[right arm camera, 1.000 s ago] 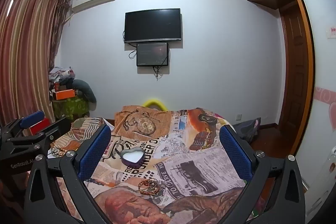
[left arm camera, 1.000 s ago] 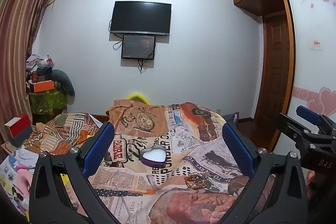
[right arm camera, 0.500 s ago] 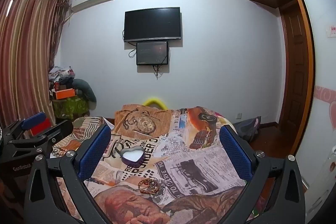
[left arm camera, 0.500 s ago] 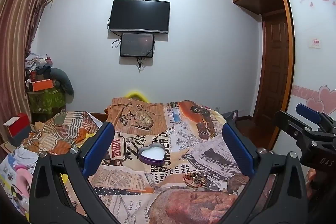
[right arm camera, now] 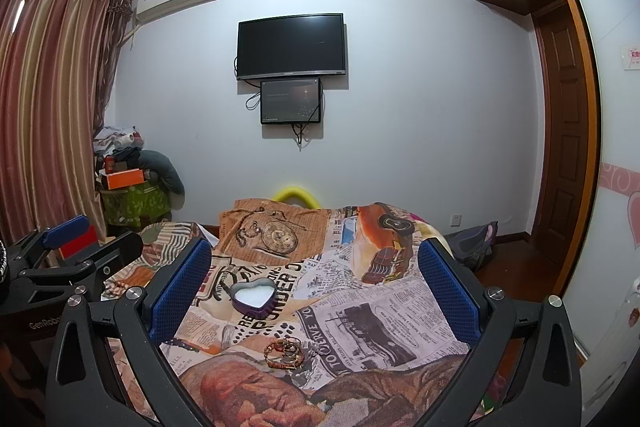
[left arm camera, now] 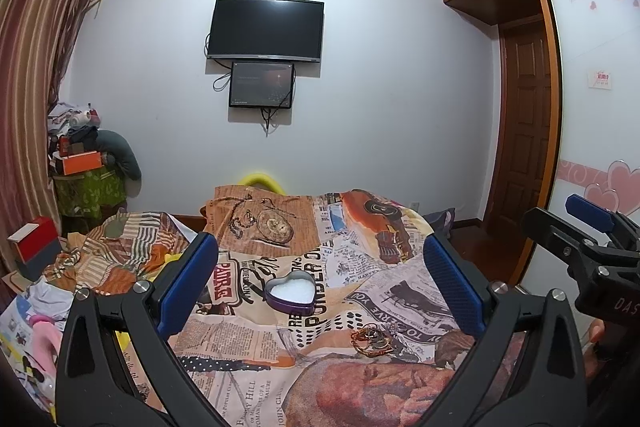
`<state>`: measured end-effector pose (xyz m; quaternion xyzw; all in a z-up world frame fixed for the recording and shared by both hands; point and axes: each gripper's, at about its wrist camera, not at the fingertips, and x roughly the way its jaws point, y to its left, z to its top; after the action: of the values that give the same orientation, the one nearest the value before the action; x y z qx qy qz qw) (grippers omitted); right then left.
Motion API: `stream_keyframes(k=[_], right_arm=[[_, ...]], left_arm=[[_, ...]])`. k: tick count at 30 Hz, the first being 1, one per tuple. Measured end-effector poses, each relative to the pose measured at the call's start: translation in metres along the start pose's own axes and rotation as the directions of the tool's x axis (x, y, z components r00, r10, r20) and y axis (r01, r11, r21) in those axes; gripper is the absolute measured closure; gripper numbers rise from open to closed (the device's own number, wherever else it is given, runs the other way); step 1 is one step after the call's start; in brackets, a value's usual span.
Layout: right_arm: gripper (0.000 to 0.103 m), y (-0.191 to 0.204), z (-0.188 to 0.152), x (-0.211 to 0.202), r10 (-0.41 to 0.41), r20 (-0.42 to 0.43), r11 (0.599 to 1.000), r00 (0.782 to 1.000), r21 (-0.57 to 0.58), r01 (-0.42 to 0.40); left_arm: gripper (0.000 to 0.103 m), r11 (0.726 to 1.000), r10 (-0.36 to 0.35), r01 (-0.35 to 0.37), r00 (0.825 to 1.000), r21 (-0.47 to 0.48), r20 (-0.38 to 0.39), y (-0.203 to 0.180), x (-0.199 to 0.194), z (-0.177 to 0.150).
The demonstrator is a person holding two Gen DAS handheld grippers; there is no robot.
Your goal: Organize jewelry
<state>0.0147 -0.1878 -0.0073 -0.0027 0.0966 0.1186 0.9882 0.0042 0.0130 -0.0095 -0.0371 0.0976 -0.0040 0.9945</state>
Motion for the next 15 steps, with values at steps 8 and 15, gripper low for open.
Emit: stream_keyframes(k=[8,15], right_arm=[[0.0,-0.0004,0.0004,-0.0002,0.0,-0.002,1.0,1.0,0.001,0.0],[0.0,0.0005,-0.0023,-0.0002,0.001,-0.001,1.0,1.0,0.0,-0.001]], left_arm=[[0.0,1.0,0.002,-0.002,1.0,0.006,-0.001,-0.0114,-0.0024,0.003],[0.0,1.0,0.002,-0.002,1.0,0.007,-0.001,-0.0111,-0.0034,0.0026]])
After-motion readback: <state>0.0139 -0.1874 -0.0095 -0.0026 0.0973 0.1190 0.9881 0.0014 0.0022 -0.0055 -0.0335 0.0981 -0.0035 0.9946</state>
